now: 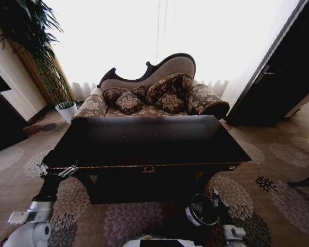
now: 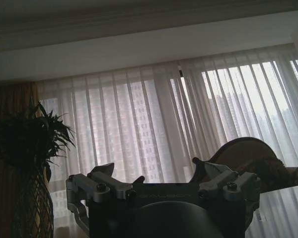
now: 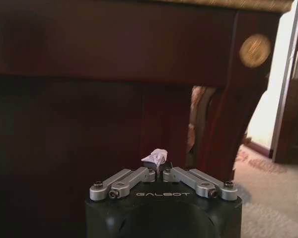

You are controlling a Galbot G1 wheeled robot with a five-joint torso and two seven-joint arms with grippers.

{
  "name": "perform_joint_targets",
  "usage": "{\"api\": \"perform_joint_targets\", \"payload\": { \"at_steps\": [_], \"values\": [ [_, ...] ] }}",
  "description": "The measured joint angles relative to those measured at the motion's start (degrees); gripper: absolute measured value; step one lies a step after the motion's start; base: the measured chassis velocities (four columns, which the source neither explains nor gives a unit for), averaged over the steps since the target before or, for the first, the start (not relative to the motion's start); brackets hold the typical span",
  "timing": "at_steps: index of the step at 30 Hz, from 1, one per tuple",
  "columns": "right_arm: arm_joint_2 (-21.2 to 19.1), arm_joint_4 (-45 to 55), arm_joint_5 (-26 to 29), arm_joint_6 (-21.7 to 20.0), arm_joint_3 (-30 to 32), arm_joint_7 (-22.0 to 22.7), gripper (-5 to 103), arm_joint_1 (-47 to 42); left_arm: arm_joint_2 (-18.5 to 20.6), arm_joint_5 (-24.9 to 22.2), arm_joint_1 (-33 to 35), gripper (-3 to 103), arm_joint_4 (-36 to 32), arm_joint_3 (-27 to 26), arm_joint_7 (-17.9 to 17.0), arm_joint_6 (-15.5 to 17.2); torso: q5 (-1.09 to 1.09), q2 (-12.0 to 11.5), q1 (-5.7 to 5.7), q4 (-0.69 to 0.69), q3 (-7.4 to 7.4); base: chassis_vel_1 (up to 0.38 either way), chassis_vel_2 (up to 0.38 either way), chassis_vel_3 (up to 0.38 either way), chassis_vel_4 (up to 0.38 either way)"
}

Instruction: Move to the front of the table and place the trash on the table into the trash bin.

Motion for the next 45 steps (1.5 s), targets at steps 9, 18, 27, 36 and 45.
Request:
{"api": "perform_joint_targets", "payload": {
  "at_steps": [9, 18, 27, 36, 45],
  "values": [
    [0.38, -14.29, -12.64, 1.16, -5.03, 2.59, 1, 7.38, 0.40, -1.39, 1.33, 100, -1.35, -2.13, -0.02, 0.03, -0.01, 0.00, 0.00, -0.01, 0.00, 0.000, 0.000, 0.000, 0.000],
    [2.01, -26.98, -14.70, -1.38, -10.72, 8.35, 1, 15.04, 0.42, -2.13, 2.34, 100, -2.21, -3.82, -0.04, 0.10, -0.01, 0.00, 0.00, -0.01, 0.00, 0.000, 0.000, 0.000, 0.000],
    [2.44, -35.17, -8.48, -9.29, -18.19, 16.38, 1, 23.85, 0.18, -1.77, 2.54, 100, -1.23, -4.38, -0.05, 0.11, -0.01, 0.00, 0.00, 0.00, 0.00, 0.000, 0.000, 0.000, 0.000],
    [3.45, -45.50, -8.26, -15.43, -20.90, 19.43, 1, 29.51, 0.10, -1.49, 2.40, 100, -0.32, -4.68, -0.05, 0.09, 0.00, 0.00, 0.00, 0.00, 0.00, 0.000, 0.000, 0.000, 0.000],
    [3.68, -45.76, -4.83, -19.68, -21.84, 20.50, 9, 28.87, -0.15, -0.86, 2.16, 100, -0.12, -4.22, -0.05, -0.01, -0.01, 0.00, 0.00, 0.00, 0.00, 0.000, 0.000, 0.000, 0.000]
  ]
}}
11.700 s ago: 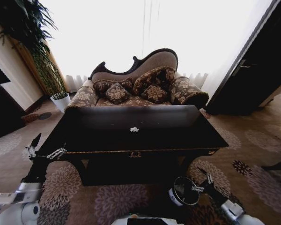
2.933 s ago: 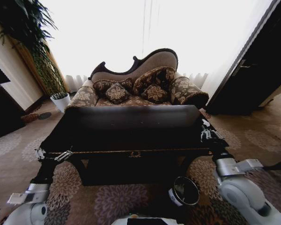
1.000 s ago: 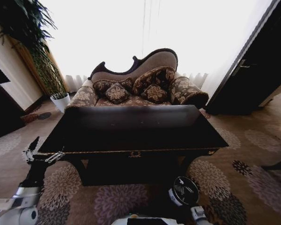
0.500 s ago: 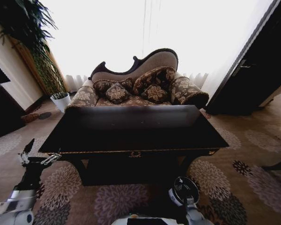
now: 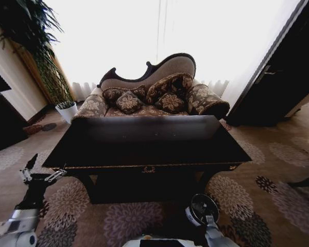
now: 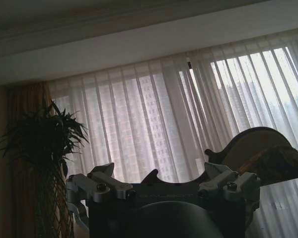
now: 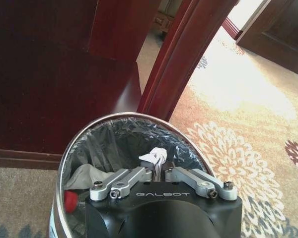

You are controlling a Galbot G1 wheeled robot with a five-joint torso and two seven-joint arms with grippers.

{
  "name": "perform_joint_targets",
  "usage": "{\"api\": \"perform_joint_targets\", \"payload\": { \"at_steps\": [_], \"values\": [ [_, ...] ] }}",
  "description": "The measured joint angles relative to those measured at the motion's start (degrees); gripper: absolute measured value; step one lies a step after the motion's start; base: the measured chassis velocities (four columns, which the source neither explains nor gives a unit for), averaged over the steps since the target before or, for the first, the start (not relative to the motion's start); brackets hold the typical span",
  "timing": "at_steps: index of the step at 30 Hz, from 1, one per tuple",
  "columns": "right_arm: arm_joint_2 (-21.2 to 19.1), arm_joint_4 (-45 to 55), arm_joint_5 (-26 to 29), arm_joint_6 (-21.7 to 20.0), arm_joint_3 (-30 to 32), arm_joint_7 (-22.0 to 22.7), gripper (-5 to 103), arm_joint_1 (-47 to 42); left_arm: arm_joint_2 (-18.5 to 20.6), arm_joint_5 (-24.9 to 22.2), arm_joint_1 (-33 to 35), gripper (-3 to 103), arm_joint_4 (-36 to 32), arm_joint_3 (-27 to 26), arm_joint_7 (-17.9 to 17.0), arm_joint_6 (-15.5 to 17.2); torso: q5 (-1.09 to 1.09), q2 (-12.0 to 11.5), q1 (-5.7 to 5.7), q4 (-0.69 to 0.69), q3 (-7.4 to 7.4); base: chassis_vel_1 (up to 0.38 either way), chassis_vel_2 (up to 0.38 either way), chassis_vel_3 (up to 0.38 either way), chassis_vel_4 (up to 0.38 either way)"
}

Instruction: Move to the front of the table and place the trash on the table into the trash bin.

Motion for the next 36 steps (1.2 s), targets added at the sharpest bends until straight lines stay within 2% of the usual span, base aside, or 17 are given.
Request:
{"api": "perform_joint_targets", "payload": {
  "at_steps": [1, 3, 5, 6, 7, 10, 13, 16, 18, 19, 22, 24, 27, 28, 29, 35, 36],
  "values": [
    [0.00, 0.50, 0.09, -0.08, -0.05, -0.04, 15, -0.27, -0.11, 0.21, 0.01, 100, 0.00, 0.16, 0.00, -0.06, 0.00, 0.00, 0.00, 0.00, 0.00, 0.000, 0.000, 0.000, 0.000],
    [0.00, 0.78, 0.09, -0.08, -0.10, -0.10, 15, -0.43, -0.16, 0.27, 0.04, 100, -0.03, 0.26, 0.00, -0.09, 0.00, 0.00, 0.00, 0.00, 0.00, 0.000, 0.000, 0.000, 0.000],
    [0.02, 1.35, 0.01, -0.04, -0.17, -0.24, 25, -0.82, -0.23, 0.34, 0.15, 100, -0.24, 0.36, 0.00, -0.13, 0.00, 0.00, 0.00, 0.00, 0.00, 0.000, 0.000, 0.000, 0.000],
    [0.03, 1.57, -0.10, 0.01, -0.20, -0.31, 25, -0.98, -0.25, 0.35, 0.20, 100, -0.36, 0.36, 0.00, -0.15, 0.00, 0.00, 0.00, 0.00, 0.00, 0.000, 0.000, 0.000, 0.000],
    [0.03, 1.94, -0.39, 0.17, -0.22, -0.43, 37, -1.25, -0.27, 0.35, 0.32, 100, -0.59, 0.34, 0.00, -0.16, 0.00, 0.00, 0.00, 0.00, 0.00, 0.000, 0.000, 0.000, 0.000],
    [0.02, 2.20, -0.79, 0.37, -0.22, -0.49, 42, -1.44, -0.27, 0.35, 0.47, 100, -0.84, 0.26, 0.00, -0.17, 0.00, 0.00, 0.00, 0.00, 0.00, 0.000, 0.000, 0.000, 0.000],
    [-0.03, 2.71, -2.39, 1.14, 0.15, -0.64, 58, -1.88, -0.33, 0.34, 0.73, 100, -1.24, 0.20, 0.00, -0.21, 0.00, 0.00, 0.00, 0.00, 0.00, 0.000, 0.000, 0.000, 0.000],
    [-0.09, 3.30, -3.11, 1.54, 0.34, -0.76, 63, -2.22, -0.37, 0.30, 0.81, 100, -1.36, 0.20, 0.00, -0.25, 0.00, 0.00, 0.00, 0.00, 0.00, 0.000, 0.000, 0.000, 0.000],
    [-0.54, 6.07, -4.19, 2.75, 0.92, -1.32, 74, -3.56, -0.38, 0.25, 0.93, 100, -1.50, 0.17, 0.01, -0.34, 0.00, 0.00, 0.00, 0.00, 0.00, 0.000, 0.000, 0.000, 0.000],
    [-0.54, 6.07, -4.19, 2.75, 0.92, -1.32, 74, -3.56, -0.38, 0.25, 0.93, 100, -1.50, 0.17, 0.01, -0.34, 0.00, 0.00, 0.00, 0.00, 0.00, 0.000, 0.000, 0.000, 0.000],
    [-1.77, 12.37, -6.86, 5.00, 3.82, -3.07, 90, -7.25, -0.38, 0.21, 0.65, 100, -1.51, 0.41, 0.01, -0.34, 0.00, 0.00, 0.00, 0.01, 0.00, 0.000, 0.000, 0.000, 0.000],
    [-2.03, 14.29, -7.77, 5.57, 4.93, -3.83, 90, -8.60, -0.38, 0.22, 0.46, 100, -1.38, 0.63, 0.02, -0.34, 0.00, 0.00, 0.00, 0.02, -0.01, 0.000, 0.000, 0.000, 0.000],
    [-3.11, 22.05, -10.03, 7.24, 9.72, -8.45, 100, -15.20, -0.38, 0.55, -0.29, 100, -0.68, 1.65, 0.02, -0.34, 0.01, 0.00, 0.00, 0.00, 0.00, 0.000, 0.000, 0.000, 0.000],
    [-3.83, 26.11, -9.87, 7.50, 11.77, -11.23, 100, -18.65, -0.43, 0.78, -0.58, 100, -0.41, 2.18, 0.03, -0.37, 0.00, 0.00, 0.00, -0.04, 0.00, 0.000, 0.000, 0.000, 0.000],
    [-3.83, 26.11, -9.87, 7.50, 11.77, -11.23, 100, -18.65, -0.43, 0.78, -0.58, 100, -0.41, 2.18, 0.03, -0.37, 0.00, 0.00, 0.00, -0.04, 0.00, 0.000, 0.000, 0.000, 0.000],
    [-6.13, 39.06, -6.43, 8.36, 17.38, -17.71, 100, -27.87, -0.98, 1.49, -1.27, 100, -0.17, 3.54, 0.04, -0.49, 0.00, 0.01, -0.01, -0.01, -0.01, 0.000, 0.000, 0.000, 0.000],
    [-6.29, 43.51, -5.77, 9.14, 19.31, -19.21, 100, -30.28, -1.15, 1.72, -1.30, 100, -0.16, 3.77, 0.05, -0.57, 0.00, 0.02, 0.00, 0.00, -0.01, 0.000, 0.000, 0.000, 0.000]
  ]
}}
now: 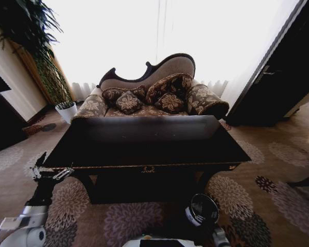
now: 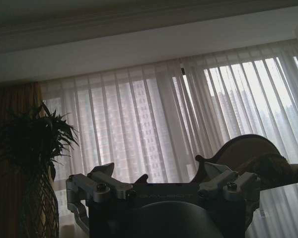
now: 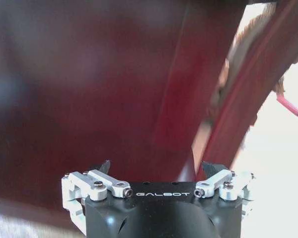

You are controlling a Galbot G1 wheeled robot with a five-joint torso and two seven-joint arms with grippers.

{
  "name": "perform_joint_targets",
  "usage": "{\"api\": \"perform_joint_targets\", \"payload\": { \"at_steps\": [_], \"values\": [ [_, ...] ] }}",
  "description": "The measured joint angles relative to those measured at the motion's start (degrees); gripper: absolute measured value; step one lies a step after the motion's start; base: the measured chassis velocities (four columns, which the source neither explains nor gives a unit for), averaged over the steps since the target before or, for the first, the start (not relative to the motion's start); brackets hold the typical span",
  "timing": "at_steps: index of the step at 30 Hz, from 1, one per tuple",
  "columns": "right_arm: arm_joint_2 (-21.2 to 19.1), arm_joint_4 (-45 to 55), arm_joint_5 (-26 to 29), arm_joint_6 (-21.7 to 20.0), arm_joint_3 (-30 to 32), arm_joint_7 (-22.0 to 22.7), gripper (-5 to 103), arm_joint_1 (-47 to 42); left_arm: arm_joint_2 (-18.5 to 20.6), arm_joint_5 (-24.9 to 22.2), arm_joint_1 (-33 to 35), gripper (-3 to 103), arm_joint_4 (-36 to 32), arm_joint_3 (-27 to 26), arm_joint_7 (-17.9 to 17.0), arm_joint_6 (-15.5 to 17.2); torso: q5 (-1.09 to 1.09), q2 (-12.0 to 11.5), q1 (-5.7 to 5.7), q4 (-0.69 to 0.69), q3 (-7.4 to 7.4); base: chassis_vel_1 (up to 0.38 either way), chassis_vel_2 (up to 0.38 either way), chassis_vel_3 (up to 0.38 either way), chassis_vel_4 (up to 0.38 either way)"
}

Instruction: Move to the front of the table and place the trash on the table into the trash bin.

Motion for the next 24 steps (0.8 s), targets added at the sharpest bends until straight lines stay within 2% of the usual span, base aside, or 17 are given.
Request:
{"api": "perform_joint_targets", "payload": {
  "at_steps": [2, 6, 9, 15, 24],
  "values": [
    [0.00, 2.00, 0.36, 0.23, 0.78, -0.45, 100, -1.02, -0.08, 0.09, 0.00, 100, 0.01, 0.06, 0.00, -0.04, -0.01, 0.00, 0.00, 0.00, 0.00, 0.000, 0.000, 0.000, 0.000],
    [0.73, 14.58, 4.17, 0.36, 5.64, -1.95, 100, -7.44, -0.25, 0.27, 0.02, 100, -0.04, 0.11, 0.01, -0.09, 0.00, 0.00, 0.00, 0.01, 0.00, 0.000, 0.000, 0.000, 0.000],
    [0.73, 17.34, 4.91, 0.55, 7.08, -2.72, 100, -9.26, -0.26, 0.26, 0.10, 100, -0.13, 0.05, 0.02, -0.09, -0.01, 0.00, 0.00, 0.01, 0.00, 0.000, 0.000, 0.000, 0.000],
    [-2.86, 26.03, 10.44, 3.05, 12.31, -5.39, 100, -15.94, -0.17, -0.34, 0.40, 100, -0.55, -1.02, 0.01, -0.14, 0.00, 0.00, 0.00, 0.00, 0.00, 0.000, 0.000, 0.000, 0.000],
    [-3.64, 35.16, 15.00, 4.26, 18.94, -6.61, 100, -18.84, -0.40, -0.20, 0.23, 100, -0.65, -0.11, -0.27, -0.26, 0.00, -0.01, 0.00, 0.01, 0.00, 0.000, 0.000, 0.000, 0.000]
  ]
}}
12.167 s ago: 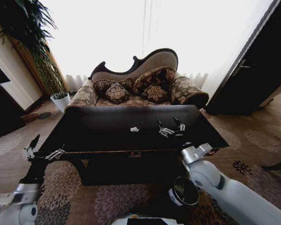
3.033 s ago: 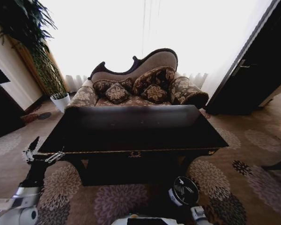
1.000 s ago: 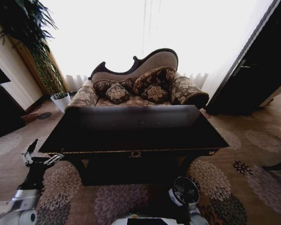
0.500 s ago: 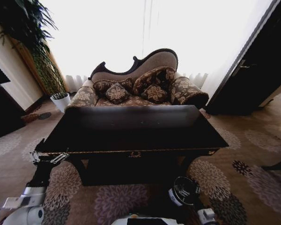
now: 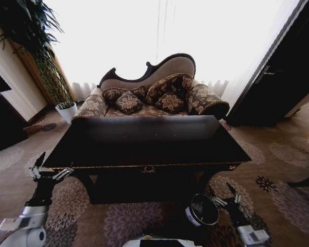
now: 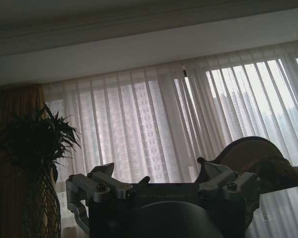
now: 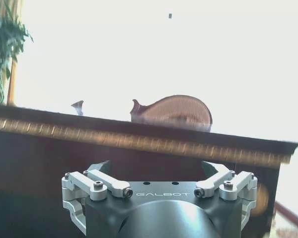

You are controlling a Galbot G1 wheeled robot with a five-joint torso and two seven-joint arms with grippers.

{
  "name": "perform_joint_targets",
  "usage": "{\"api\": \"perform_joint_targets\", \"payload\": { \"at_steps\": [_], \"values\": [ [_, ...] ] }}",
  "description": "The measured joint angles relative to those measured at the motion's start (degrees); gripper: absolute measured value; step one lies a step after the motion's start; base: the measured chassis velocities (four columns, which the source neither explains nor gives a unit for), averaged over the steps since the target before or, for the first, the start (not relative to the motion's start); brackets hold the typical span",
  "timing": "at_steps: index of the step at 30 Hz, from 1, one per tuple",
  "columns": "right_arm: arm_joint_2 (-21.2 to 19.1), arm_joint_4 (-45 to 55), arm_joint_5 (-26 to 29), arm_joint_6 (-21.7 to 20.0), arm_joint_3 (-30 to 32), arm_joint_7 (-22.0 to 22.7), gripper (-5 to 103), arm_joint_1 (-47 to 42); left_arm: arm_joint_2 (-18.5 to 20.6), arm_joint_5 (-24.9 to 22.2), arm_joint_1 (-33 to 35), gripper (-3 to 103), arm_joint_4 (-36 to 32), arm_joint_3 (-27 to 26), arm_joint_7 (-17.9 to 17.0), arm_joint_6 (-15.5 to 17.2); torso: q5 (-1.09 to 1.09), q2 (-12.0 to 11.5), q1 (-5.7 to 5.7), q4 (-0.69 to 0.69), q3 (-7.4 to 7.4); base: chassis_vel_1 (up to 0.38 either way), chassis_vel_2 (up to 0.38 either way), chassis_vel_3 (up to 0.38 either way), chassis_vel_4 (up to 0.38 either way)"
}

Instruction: Move to the front of the table and place the trash on the table into the trash bin.

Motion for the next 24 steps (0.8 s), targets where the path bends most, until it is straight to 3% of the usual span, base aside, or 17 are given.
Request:
{"api": "perform_joint_targets", "payload": {
  "at_steps": [8, 18, 22, 24],
  "values": [
    [-0.23, 4.69, 3.09, 0.43, 3.86, -0.12, 100, -1.85, 0.37, 0.01, -0.16, 100, 0.04, -0.04, -0.46, 0.07, 0.01, 0.00, 0.00, 0.00, 0.00, 0.000, 0.000, 0.000, 0.000],
    [0.22, 18.50, 8.36, -5.48, 3.80, 11.48, 100, -0.57, -0.06, -0.19, -0.38, 100, -0.74, 1.44, -1.69, 0.55, 0.00, 0.00, 0.00, -0.01, 0.00, 0.000, 0.000, 0.000, 0.000],
    [-2.67, 24.61, 12.08, -11.27, 2.15, 18.03, 100, 4.23, 0.01, -2.36, 0.16, 100, -2.81, 1.28, -3.78, 1.79, -0.01, 0.00, 0.00, -0.01, 0.00, 0.000, 0.000, 0.000, 0.000],
    [-3.17, 25.00, 12.55, -12.04, 1.83, 18.73, 100, 5.13, 0.03, -2.60, 0.24, 100, -3.19, 1.21, -4.37, 2.05, -0.02, 0.00, 0.00, 0.00, 0.00, 0.000, 0.000, 0.000, 0.000]
  ]
}}
